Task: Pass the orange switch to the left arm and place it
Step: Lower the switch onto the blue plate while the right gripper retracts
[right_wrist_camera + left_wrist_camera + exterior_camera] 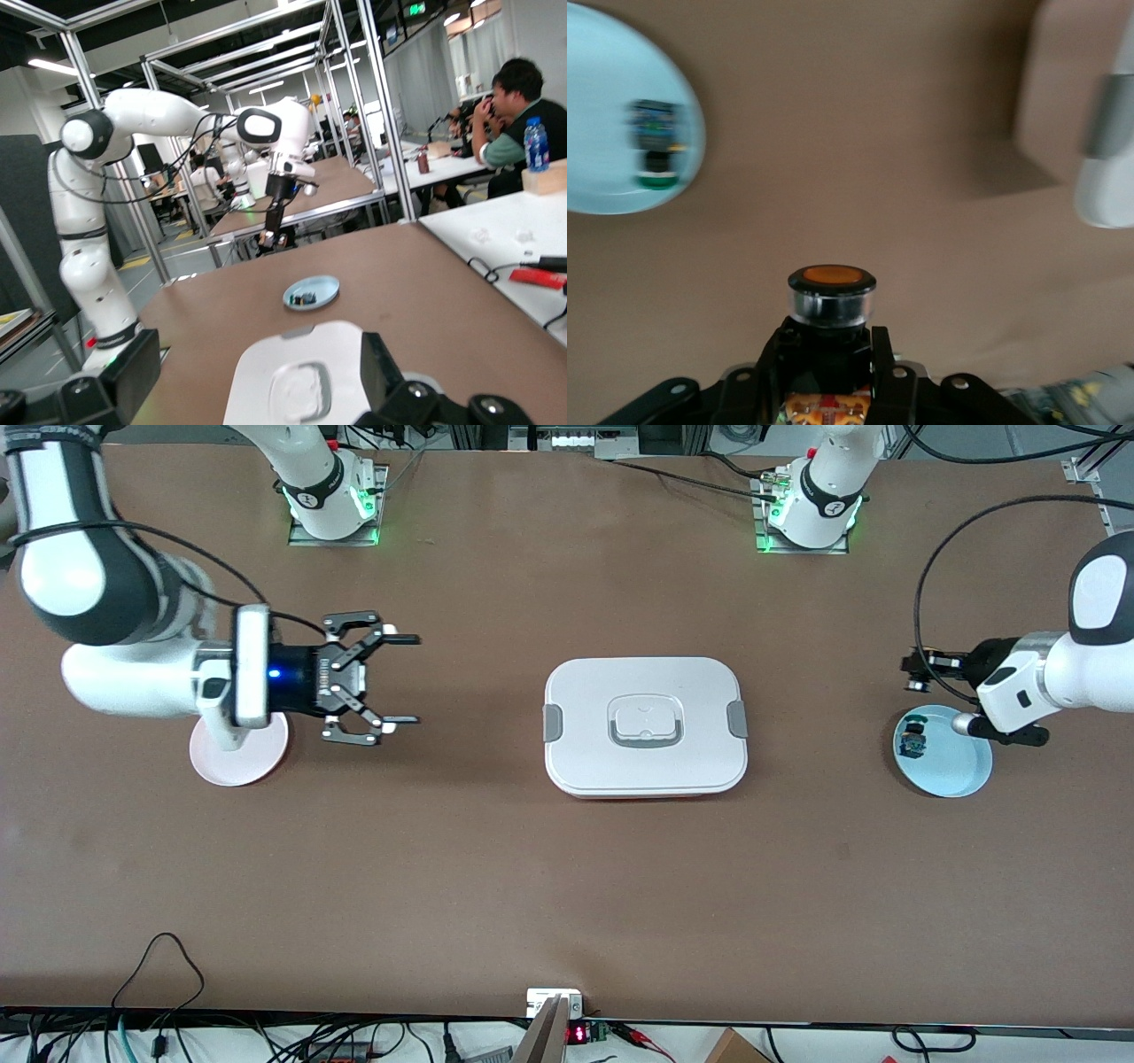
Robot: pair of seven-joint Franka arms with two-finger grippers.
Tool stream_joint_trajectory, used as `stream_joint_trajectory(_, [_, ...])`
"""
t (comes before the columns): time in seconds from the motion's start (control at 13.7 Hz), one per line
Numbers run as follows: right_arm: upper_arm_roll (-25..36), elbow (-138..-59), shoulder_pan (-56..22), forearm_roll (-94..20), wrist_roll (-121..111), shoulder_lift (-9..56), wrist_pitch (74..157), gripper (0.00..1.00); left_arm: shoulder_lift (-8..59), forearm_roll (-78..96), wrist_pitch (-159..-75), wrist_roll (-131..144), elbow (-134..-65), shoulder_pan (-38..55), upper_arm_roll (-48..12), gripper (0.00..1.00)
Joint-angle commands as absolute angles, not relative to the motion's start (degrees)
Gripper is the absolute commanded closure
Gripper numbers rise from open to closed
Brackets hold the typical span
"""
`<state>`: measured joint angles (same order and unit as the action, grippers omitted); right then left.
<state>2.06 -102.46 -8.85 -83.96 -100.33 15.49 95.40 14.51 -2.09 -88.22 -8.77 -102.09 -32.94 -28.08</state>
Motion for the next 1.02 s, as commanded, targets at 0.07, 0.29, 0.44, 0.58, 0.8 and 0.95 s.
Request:
stream_joint_trajectory(0.07, [7.63, -102.66, -9.14, -72.9, -94.06, 14.41, 89.92, 0.0, 21.16, -17.88, -93.49, -8.97, -100.99, -35.76, -28.74, 1.0])
stream_joint_trajectory(0.29, [9.22, -102.22, -8.88, -65.94, -88.53, 14.24, 90.26, 0.0, 27.67, -28.79, -100.26, -8.09, -100.99, -37.43, -28.65, 1.0])
stream_joint_trajectory(0.44, [10.54, -101.43, -8.88, -61.9, -81.78, 13.98, 90.26, 0.0, 31.71, -34.26, -105.0, -7.47, -100.81, -38.75, -28.74, 1.0])
stream_joint_trajectory(0.58, [10.9, -99.68, -8.88, -54.8, -76.4, 13.62, 90.61, 0.0, 34.44, -35.15, -108.62, -7.47, -100.64, -39.55, -28.48, 1.0])
stream_joint_trajectory(0.8, [12.04, -97.21, -8.88, -47.12, -62.62, 13.45, 89.83, 0.0, 39.1, -36.83, -109.69, -7.47, -97.39, -39.55, -28.04, 0.97])
stream_joint_trajectory(0.95, [12.13, -97.12, -9.05, -41.96, -54.36, 13.1, 89.82, 0.0, 41.21, -37.18, -109.95, -7.47, -95.63, -39.2, -28.04, 0.97])
